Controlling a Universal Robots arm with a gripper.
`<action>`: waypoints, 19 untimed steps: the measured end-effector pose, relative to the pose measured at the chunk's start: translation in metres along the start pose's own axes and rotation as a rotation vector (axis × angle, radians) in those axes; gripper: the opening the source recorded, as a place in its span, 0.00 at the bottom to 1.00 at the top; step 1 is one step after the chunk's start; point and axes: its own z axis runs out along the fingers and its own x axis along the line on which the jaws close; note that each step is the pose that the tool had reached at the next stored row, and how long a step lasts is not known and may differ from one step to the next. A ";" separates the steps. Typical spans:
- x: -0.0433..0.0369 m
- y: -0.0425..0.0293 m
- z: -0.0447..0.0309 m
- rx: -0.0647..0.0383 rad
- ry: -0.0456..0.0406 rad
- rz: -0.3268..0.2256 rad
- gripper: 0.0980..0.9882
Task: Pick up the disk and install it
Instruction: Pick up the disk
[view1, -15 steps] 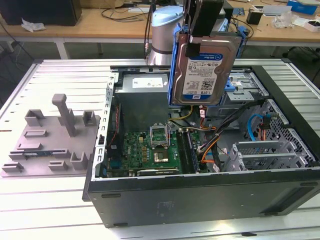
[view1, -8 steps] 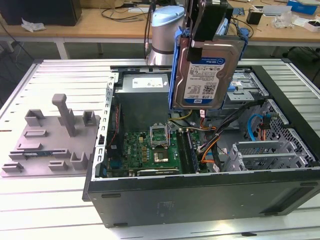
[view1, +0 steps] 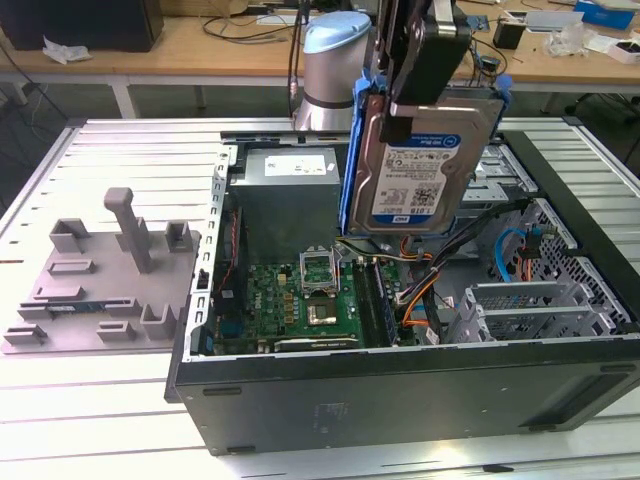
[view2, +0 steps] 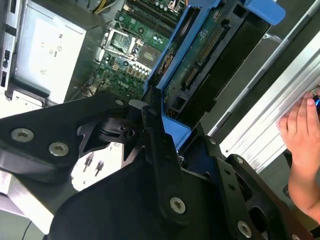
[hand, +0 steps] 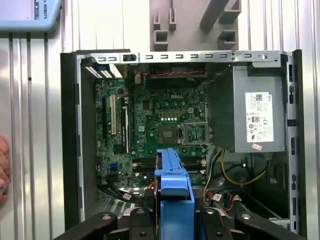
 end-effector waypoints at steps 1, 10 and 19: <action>0.0024 -0.0001 0.0002 0.000 -0.0025 0.000 0.30; 0.0196 -0.0048 0.0012 0.000 -0.0072 0.000 0.30; 0.0324 -0.0295 0.0006 0.000 -0.0073 0.000 0.30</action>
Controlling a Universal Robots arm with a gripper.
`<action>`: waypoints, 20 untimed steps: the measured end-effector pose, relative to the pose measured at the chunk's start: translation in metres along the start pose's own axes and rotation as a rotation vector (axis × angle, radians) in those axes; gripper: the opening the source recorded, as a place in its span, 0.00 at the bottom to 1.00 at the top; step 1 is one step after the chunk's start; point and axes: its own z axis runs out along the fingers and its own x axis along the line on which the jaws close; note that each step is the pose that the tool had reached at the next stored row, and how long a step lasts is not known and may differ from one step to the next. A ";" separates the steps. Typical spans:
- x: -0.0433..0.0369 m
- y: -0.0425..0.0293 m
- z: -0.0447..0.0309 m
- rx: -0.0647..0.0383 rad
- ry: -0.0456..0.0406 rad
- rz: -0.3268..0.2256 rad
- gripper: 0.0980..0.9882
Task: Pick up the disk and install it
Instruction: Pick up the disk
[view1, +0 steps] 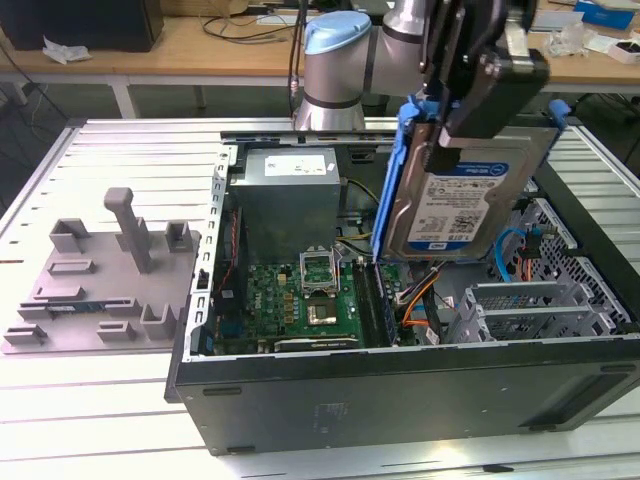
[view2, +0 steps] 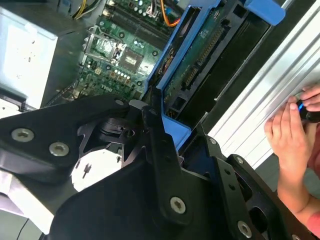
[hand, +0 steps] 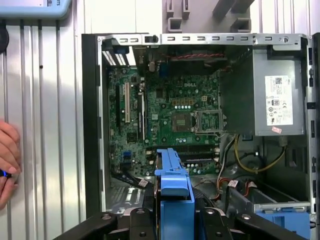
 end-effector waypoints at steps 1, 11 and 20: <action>0.0012 -0.0031 -0.0001 0.000 -0.0001 0.000 0.30; 0.0160 -0.0421 -0.0012 0.000 0.0000 0.000 0.30; 0.0279 -0.0737 -0.0022 0.000 -0.0001 0.000 0.30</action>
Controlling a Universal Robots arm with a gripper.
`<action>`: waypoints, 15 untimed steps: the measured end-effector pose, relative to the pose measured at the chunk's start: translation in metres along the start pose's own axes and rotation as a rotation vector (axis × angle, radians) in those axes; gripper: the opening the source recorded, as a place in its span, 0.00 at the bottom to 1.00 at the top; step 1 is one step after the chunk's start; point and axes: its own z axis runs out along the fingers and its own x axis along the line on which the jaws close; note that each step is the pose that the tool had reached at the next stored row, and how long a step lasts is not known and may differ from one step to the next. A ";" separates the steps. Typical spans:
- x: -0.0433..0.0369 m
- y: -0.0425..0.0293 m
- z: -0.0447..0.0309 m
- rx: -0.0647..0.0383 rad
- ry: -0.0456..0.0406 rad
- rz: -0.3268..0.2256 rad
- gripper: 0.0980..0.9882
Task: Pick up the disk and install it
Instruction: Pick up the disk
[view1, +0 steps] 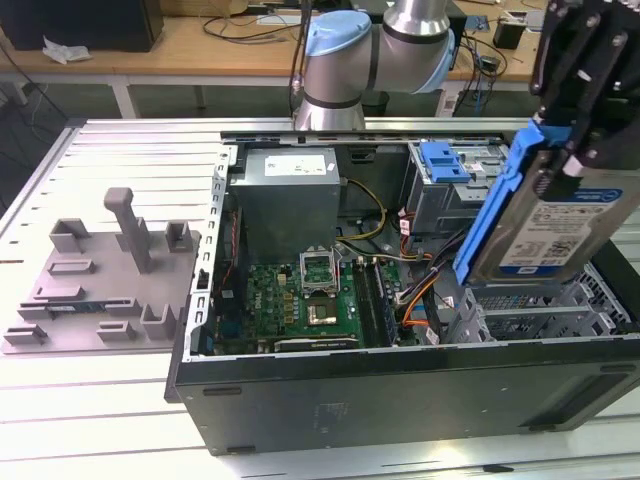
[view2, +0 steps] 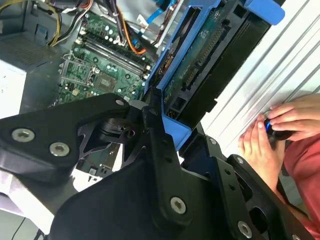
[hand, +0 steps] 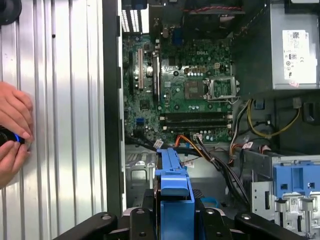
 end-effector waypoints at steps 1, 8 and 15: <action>0.0016 -0.0050 -0.0001 0.000 0.0000 0.000 0.30; 0.0050 -0.0180 -0.0003 0.002 -0.0001 0.000 0.30; 0.0050 -0.0193 -0.0003 0.002 0.0000 -0.004 0.30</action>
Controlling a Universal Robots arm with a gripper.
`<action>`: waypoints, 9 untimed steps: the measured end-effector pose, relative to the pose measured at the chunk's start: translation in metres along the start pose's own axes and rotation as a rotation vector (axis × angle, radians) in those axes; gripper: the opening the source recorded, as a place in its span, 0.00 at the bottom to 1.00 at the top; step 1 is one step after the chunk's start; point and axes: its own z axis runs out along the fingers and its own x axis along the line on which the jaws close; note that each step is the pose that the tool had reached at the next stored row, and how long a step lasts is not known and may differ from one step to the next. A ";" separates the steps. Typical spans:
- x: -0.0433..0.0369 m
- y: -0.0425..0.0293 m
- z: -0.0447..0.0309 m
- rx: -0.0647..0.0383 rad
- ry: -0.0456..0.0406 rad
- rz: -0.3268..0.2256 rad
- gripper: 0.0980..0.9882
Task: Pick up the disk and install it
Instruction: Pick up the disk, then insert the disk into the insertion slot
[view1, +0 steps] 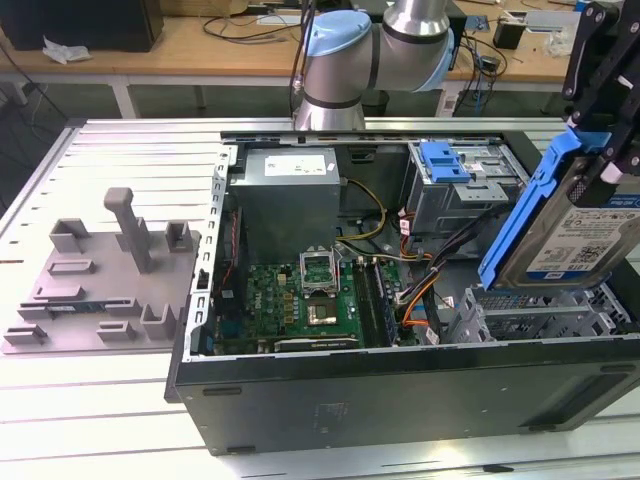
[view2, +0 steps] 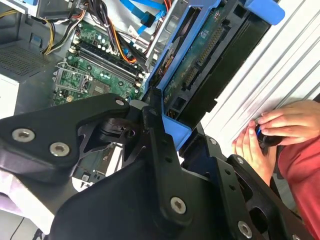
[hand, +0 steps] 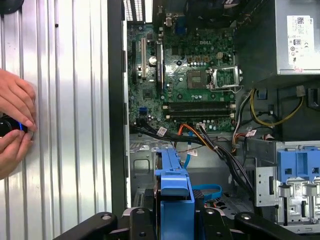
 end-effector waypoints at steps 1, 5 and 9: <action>0.0000 -0.0002 0.0000 0.000 0.0000 -0.001 0.30; 0.0000 -0.0003 0.0000 0.000 0.0003 -0.009 0.30; 0.0000 -0.0003 0.0000 0.000 0.0003 -0.011 0.30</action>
